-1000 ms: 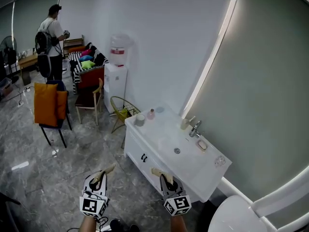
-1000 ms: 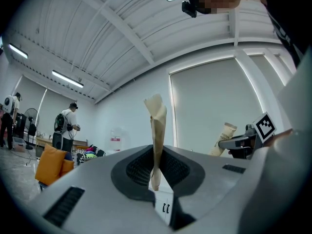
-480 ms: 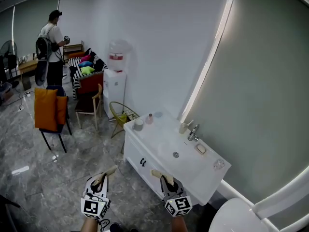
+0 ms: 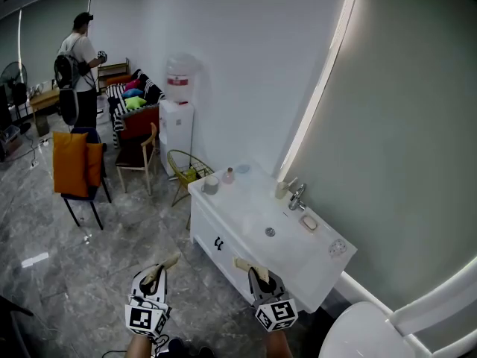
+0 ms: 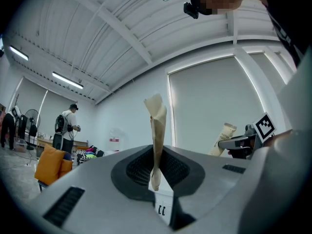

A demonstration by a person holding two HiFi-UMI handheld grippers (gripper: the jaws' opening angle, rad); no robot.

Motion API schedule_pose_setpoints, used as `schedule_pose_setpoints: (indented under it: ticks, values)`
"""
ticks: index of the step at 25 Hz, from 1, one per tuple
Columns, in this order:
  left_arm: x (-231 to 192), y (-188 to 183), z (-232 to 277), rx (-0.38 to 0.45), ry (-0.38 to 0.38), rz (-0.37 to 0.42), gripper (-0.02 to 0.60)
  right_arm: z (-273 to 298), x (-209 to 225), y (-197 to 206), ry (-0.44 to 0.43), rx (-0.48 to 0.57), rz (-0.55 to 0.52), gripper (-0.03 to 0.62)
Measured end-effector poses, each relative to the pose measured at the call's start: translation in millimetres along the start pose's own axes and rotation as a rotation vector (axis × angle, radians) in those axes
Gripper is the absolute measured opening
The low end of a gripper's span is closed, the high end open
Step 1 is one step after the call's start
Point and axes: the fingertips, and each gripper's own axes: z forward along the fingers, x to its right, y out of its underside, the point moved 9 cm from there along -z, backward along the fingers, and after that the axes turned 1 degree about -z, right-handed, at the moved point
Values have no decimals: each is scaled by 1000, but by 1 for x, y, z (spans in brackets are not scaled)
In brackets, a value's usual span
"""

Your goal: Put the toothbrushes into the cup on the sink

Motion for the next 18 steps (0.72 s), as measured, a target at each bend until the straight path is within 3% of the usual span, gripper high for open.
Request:
schedule_pose_setpoints:
  ticks: [18]
  values:
    - [13,10,-8,9,-46,-32,46,-7,11,15,-40,-7,2,48]
